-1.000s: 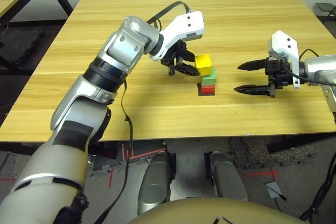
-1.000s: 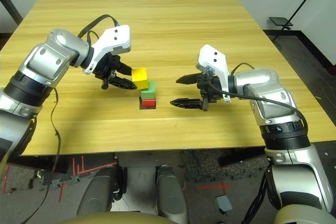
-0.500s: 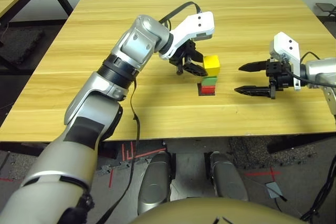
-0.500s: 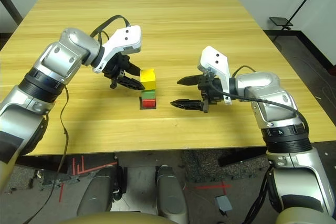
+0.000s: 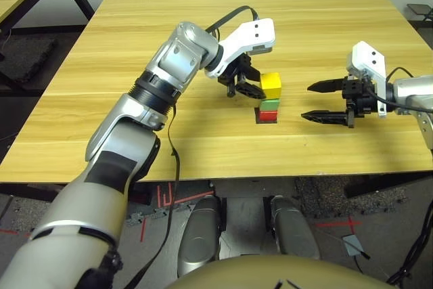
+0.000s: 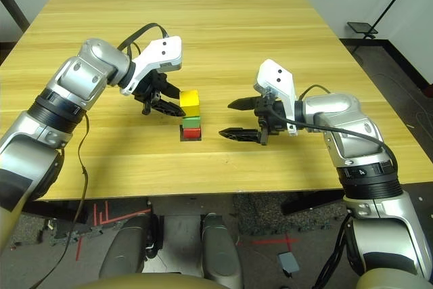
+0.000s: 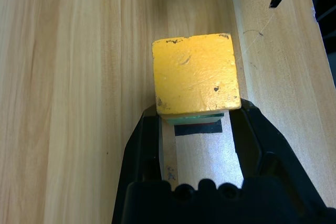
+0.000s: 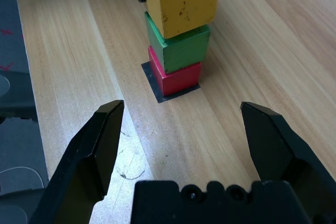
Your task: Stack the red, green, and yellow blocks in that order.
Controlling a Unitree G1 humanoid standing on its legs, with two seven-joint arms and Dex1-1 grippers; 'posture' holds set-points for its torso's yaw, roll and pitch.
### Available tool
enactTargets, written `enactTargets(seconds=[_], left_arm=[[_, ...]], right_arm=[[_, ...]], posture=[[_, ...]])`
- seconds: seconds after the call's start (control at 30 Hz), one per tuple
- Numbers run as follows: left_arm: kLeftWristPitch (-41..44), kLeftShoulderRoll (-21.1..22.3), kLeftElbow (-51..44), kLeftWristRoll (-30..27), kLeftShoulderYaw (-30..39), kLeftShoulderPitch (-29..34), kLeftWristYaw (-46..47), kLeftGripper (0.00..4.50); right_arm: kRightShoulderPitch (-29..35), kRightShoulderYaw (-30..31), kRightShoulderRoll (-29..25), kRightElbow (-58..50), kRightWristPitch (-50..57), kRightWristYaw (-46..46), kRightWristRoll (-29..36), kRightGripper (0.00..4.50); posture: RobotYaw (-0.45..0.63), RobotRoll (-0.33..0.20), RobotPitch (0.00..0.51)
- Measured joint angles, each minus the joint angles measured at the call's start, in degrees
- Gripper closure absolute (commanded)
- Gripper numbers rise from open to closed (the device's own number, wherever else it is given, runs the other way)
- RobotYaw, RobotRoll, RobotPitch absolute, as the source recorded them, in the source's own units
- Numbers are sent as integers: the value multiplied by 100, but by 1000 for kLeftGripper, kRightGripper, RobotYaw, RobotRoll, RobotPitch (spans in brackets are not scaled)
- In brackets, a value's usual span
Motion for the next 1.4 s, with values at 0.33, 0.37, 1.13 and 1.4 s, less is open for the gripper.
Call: enactTargets(seconds=[0.33, 0.37, 1.13, 1.4], left_arm=[[-61, -36, 97, 11, 5, 6, 1, 2532], [-66, -36, 103, 14, 6, 10, 1, 2182], [2183, -259, -3183, -1209, 3472, 1900, 2706, 37], [294, -1415, -3774, -945, 5112, 4354, 5342, 37]], right_arm=[[14, 0, -1, -23, 63, -41, 2, 0], [14, 0, -1, -23, 63, -46, 2, 0], [21, -1392, 55, 974, 256, -1072, 244, 0], [-533, -2624, 833, 3977, -2293, -3312, -29, 0]], posture=[[45, -38, 101], [45, -38, 101], [116, -89, 97], [121, -111, 102]])
